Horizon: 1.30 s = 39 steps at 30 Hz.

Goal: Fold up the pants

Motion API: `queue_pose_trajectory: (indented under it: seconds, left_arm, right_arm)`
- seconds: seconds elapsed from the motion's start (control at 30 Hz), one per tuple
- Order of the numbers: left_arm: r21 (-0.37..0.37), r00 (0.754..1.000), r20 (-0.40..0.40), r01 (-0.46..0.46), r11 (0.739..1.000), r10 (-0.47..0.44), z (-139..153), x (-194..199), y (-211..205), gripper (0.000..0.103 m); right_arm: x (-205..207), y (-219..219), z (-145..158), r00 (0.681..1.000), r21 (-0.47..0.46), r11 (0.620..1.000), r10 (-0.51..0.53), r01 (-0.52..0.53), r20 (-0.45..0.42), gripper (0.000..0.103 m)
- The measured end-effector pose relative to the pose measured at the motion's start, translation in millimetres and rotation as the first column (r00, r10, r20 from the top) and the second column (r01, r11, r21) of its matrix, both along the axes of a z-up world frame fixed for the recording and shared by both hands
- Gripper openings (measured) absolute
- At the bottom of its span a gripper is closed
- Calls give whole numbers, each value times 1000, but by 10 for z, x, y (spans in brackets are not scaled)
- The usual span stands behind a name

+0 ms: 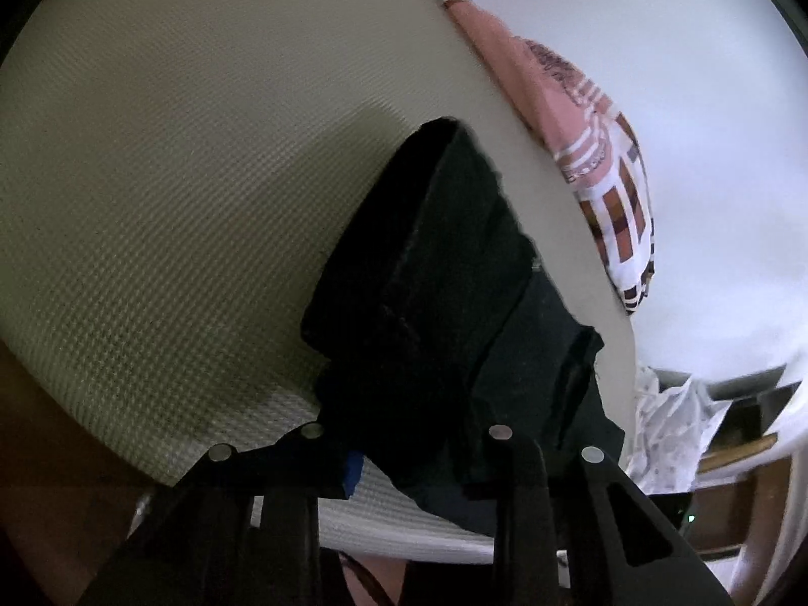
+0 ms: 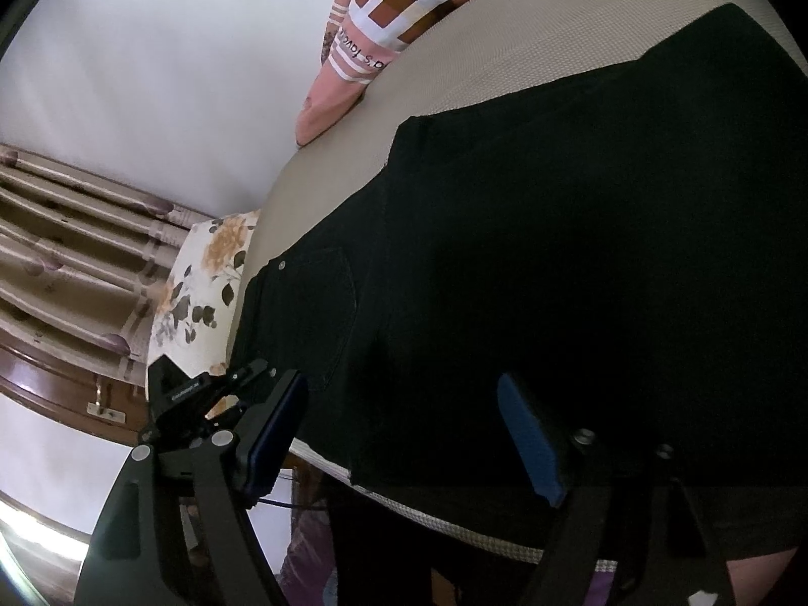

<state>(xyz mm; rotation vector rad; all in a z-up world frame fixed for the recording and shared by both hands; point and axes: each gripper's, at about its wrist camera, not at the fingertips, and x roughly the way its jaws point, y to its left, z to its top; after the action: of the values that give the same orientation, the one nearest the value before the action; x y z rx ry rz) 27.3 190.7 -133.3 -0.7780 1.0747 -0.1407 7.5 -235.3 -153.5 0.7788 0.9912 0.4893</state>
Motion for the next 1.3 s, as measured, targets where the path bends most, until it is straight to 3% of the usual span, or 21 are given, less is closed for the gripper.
queue_pose_trajectory:
  seconds: [0.1,0.3,0.43,0.5,0.63,0.7,0.77,0.8,0.83,0.87,0.97,1.03,1.13,1.23,1.3]
  left_arm:
    - [104,990,110,73,992,-84,350,-10,-248,25]
    - [158,943,261,171,973,-208,913,-70,-706,25]
    - [182,894,322,264,947,-311,1173,-99,-1161,25]
    - [193,858,344,333,923,-382,1292,-73,-1521,25]
    - [217,739,374,517,828,-560,1398,-17,-2426,22]
    - [212,646,404,623,753,-648,1416,-50,-2897,11]
    - [254,536,436,697,670,-723,1430,-136,-3380,11]
    - [268,495,430,728,631,-755,1401,-190,-3560,11]
    - [241,470,413,770,591,-780,1337,-205,-3715,11]
    - [188,461,413,800,569,-785,1281,-234,-3778,11]
    - [212,482,410,775,595,-774,1268,-284,-3681,11]
    - [190,553,386,735,650,-738,1243,-195,-3417,11]
    - [217,661,321,646,732,-678,1138,-70,-2952,11]
    - [254,742,242,573,779,-625,950,-51,-2552,11]
    - [223,785,183,553,803,-592,787,-48,-2348,12]
  right_arm:
    - [8,-44,11,1000,-3,1000,-7,7,1,76]
    - [14,-395,-11,997,49,995,-82,83,-14,76]
    - [-17,-762,-25,988,105,982,-154,156,-27,76]
    - [-38,-894,-12,985,118,978,-169,170,-24,76]
    - [-117,-1174,41,984,133,975,-178,176,4,76]
    - [-157,-1314,41,983,176,968,-184,179,8,76]
    - [-211,-1510,-31,981,263,946,-195,190,-8,78]
    - [-227,-1576,-73,980,300,933,-200,197,-20,80]
    - [-266,-1691,-162,977,366,906,-211,212,-44,81]
    - [-297,-1738,-208,974,389,893,-220,225,-59,84]
    - [-378,-1880,-379,965,462,847,-239,262,-108,86]
    - [-382,-1891,-394,967,483,839,-233,251,-99,86]
    - [-307,-1863,-378,973,459,859,-213,229,-88,86]
    - [-239,-1846,-364,977,425,880,-201,214,-76,88]
    - [-201,-1805,-345,980,418,887,-190,198,-63,88]
